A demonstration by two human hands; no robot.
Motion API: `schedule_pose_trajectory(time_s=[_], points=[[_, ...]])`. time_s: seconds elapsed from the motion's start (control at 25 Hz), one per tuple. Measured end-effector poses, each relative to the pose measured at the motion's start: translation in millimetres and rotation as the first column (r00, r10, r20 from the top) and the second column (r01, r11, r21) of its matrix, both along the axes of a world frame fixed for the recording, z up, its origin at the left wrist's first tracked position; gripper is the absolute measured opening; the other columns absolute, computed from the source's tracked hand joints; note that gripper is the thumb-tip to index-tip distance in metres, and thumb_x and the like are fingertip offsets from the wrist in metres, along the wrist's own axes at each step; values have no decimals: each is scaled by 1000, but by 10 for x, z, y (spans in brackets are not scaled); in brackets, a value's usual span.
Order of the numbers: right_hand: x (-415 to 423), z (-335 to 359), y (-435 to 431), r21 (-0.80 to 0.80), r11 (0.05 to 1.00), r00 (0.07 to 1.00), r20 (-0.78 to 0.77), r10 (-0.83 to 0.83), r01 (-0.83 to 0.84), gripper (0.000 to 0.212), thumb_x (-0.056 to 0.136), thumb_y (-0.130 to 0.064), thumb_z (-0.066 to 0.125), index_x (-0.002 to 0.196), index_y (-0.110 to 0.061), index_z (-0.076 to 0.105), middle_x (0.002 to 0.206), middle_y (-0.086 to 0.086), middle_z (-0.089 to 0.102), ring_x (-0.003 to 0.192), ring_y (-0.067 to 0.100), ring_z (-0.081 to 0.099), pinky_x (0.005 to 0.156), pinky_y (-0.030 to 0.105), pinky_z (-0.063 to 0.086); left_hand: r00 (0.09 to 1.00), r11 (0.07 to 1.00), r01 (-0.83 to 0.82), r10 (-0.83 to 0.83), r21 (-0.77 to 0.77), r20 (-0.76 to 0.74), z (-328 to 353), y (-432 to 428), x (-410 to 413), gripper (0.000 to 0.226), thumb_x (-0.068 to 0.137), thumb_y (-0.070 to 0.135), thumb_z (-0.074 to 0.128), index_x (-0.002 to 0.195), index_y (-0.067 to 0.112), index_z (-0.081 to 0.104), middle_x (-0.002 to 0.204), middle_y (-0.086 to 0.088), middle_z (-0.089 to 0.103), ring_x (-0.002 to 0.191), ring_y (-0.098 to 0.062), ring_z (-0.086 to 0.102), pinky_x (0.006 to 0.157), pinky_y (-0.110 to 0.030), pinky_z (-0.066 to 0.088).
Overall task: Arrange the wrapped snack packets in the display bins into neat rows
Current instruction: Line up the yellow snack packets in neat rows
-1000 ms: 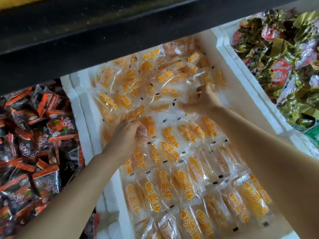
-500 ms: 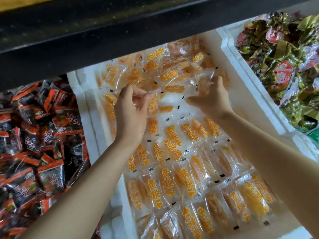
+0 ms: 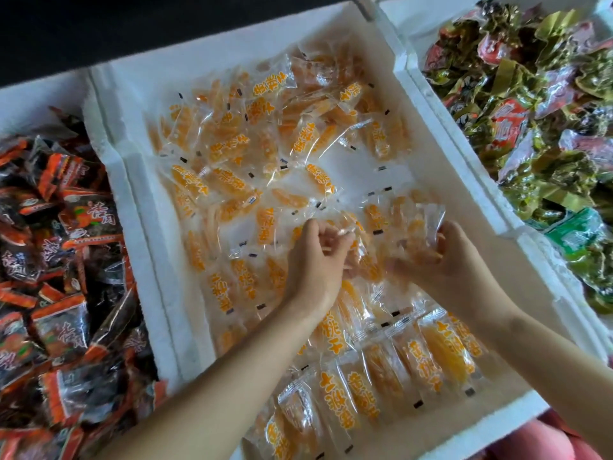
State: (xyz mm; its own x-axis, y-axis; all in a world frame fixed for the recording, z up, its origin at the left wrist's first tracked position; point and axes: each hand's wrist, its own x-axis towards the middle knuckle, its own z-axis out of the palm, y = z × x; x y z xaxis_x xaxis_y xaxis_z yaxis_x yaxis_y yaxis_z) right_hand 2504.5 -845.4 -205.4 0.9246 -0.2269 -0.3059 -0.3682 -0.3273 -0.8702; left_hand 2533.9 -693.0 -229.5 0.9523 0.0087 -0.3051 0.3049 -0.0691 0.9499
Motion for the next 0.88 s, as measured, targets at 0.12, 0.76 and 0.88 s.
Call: schedule_pose_trajectory(time_s=[0.12, 0.76, 0.88], points=[[-81, -70, -153, -47, 998, 999, -15, -40, 40, 49, 67, -19, 82, 104, -16, 51, 90, -1, 67, 77, 14, 65, 68, 29, 53, 983, 973, 178, -183, 149, 23, -159, -97, -70, 20, 89, 13, 64, 83, 24, 49, 84, 1, 59, 66, -12, 59, 68, -39, 58], [-146, -160, -304, -284, 949, 987, 37, 158, -141, 12, 92, -20, 55, 89, -16, 44, 81, -3, 49, 80, 21, 49, 63, 25, 37, 988, 988, 155, -155, -14, 21, 13, -76, -321, 23, 84, 19, 67, 104, 23, 56, 96, -7, 66, 75, -10, 66, 64, -29, 56], [-90, -127, -302, -371, 917, 984, 35, 173, -148, 36, 91, -20, 58, 122, -12, 42, 95, -7, 53, 88, 16, 51, 69, 14, 31, 997, 998, 61, -62, 28, 40, -2, 16, -222, 22, 86, 15, 66, 104, 21, 55, 100, -8, 64, 71, -2, 61, 56, -15, 48]])
